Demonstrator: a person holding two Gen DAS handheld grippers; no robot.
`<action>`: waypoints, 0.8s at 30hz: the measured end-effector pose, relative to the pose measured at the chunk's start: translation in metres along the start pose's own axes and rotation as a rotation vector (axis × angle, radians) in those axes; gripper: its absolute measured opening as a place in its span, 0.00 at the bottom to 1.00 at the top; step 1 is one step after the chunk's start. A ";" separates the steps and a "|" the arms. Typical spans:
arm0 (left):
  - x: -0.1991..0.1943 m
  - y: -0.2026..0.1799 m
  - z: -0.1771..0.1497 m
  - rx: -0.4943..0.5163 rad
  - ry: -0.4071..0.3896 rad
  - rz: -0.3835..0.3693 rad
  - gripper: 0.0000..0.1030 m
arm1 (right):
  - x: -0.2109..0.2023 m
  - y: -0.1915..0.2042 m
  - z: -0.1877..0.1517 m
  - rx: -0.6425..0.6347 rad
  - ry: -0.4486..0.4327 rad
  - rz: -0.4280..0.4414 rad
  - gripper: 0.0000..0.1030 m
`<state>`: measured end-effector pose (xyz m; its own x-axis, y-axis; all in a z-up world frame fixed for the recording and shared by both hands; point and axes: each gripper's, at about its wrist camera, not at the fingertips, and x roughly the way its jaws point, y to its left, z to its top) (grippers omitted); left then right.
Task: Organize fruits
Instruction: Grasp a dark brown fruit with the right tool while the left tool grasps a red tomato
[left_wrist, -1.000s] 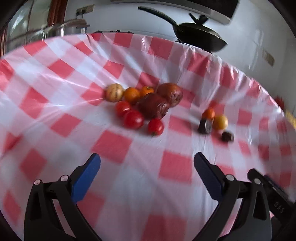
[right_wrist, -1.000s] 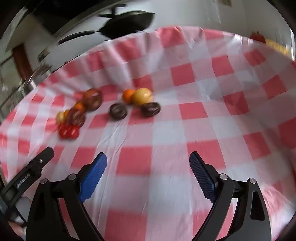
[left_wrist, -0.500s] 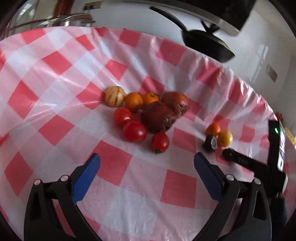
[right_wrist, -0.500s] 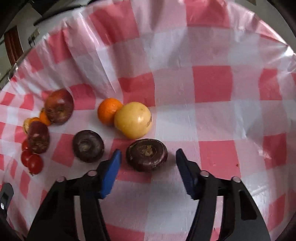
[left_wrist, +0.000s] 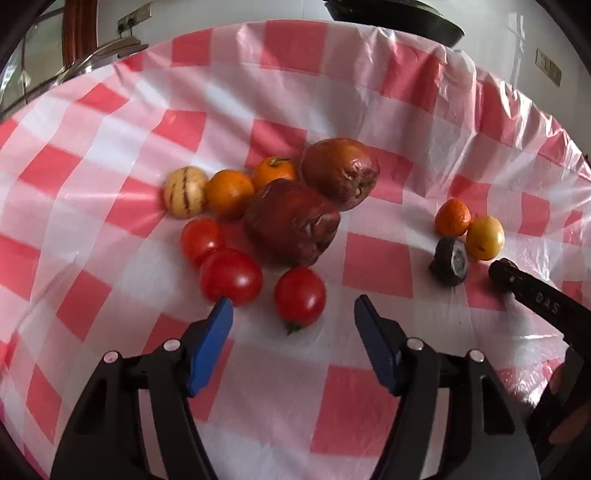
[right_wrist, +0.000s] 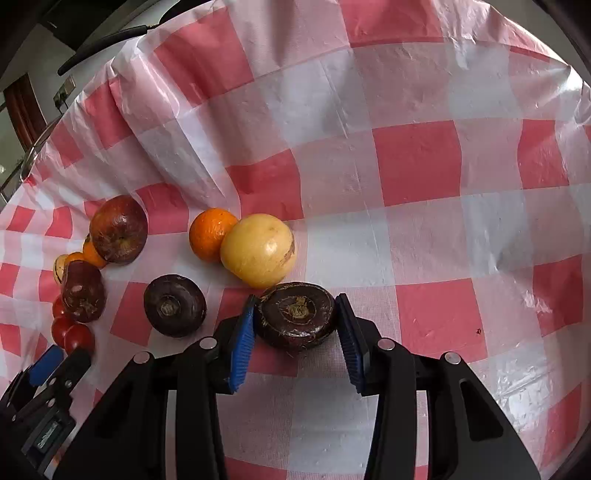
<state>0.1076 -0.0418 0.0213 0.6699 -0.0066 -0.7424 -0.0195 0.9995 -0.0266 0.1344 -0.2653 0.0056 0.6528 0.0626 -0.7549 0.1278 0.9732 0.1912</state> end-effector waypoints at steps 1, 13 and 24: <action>0.002 -0.002 0.002 0.010 0.004 0.008 0.64 | -0.001 0.000 0.000 -0.002 0.000 -0.003 0.41; 0.024 -0.007 0.012 0.048 0.067 0.020 0.50 | 0.000 0.000 0.000 -0.012 0.002 -0.011 0.41; -0.011 0.006 -0.003 0.023 -0.041 -0.003 0.28 | 0.000 0.004 -0.001 -0.015 0.000 -0.014 0.41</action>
<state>0.0981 -0.0360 0.0278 0.6996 -0.0089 -0.7145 -0.0007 0.9999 -0.0131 0.1336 -0.2612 0.0056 0.6512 0.0492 -0.7573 0.1259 0.9771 0.1717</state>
